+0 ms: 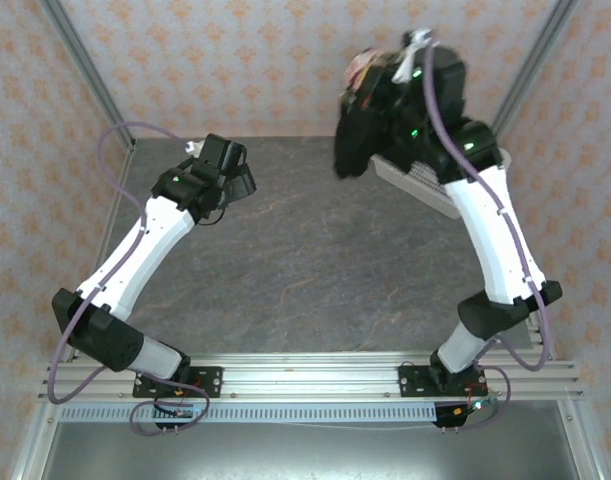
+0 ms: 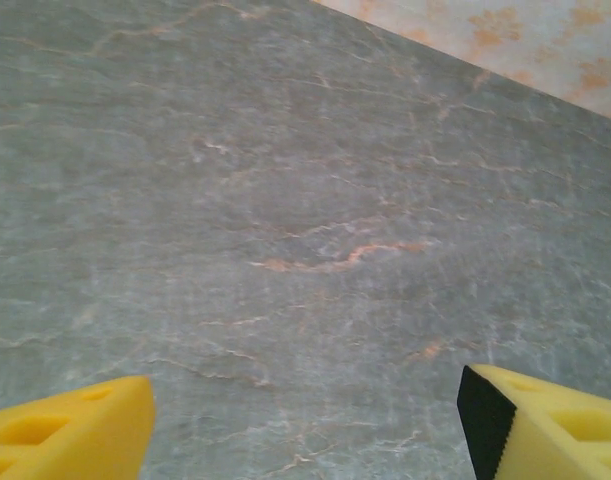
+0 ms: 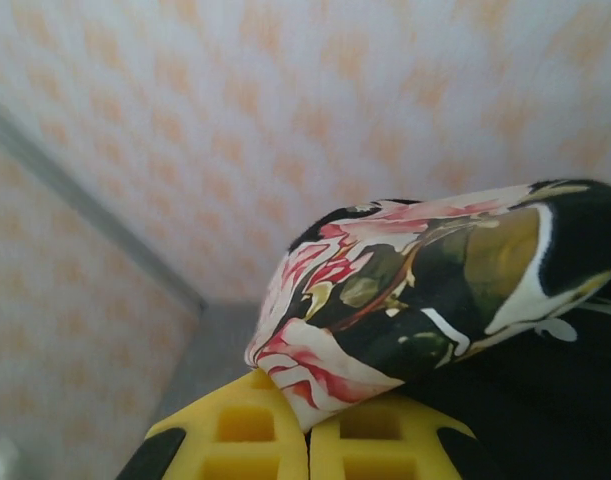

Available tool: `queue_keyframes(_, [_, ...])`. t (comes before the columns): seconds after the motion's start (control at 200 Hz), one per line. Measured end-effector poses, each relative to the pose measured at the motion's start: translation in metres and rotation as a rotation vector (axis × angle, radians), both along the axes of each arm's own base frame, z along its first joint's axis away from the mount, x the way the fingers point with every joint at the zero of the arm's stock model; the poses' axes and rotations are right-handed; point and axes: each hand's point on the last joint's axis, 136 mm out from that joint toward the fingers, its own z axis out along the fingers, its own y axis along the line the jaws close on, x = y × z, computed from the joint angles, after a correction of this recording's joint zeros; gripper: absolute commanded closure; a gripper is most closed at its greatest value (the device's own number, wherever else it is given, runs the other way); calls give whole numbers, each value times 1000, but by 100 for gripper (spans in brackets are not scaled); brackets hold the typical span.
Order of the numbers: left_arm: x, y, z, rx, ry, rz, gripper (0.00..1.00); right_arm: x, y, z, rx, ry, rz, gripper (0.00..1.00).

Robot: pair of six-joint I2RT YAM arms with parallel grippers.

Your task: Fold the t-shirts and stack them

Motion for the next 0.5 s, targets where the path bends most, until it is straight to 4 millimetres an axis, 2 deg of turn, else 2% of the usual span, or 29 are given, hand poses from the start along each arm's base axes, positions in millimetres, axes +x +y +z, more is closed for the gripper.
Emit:
queue_keyframes(0.05, [-5,9,4,0,-8,24,18,-6,20,-51,-52,88,45,72])
queue_keyframes(0.095, [-10,16,7,0,-15,41,18,-14,37,-106,-108,195,91,57])
queue_keyframes(0.18, [-19,21,8,0,-16,48,19,-34,67,-205,-219,391,185,42])
queue_keyframes(0.23, [-24,20,4,-10,-4,34,20,-51,77,-251,-259,493,224,36])
queue_keyframes(0.28, [-27,15,-3,-22,18,8,21,-71,78,-286,-299,570,254,31])
queue_keyframes(0.32, [-29,10,-11,-33,42,-21,21,-82,73,-302,-315,615,254,29])
queue_keyframes(0.38, [-32,-1,-23,-45,80,-72,22,-87,60,-309,-307,645,228,29])
queue_keyframes(0.45, [-36,-21,-34,-43,116,-156,22,-79,37,-300,-262,641,158,30])
queue_keyframes(0.5, [-37,-44,-41,-34,136,-238,22,-67,9,-287,-216,623,66,31])
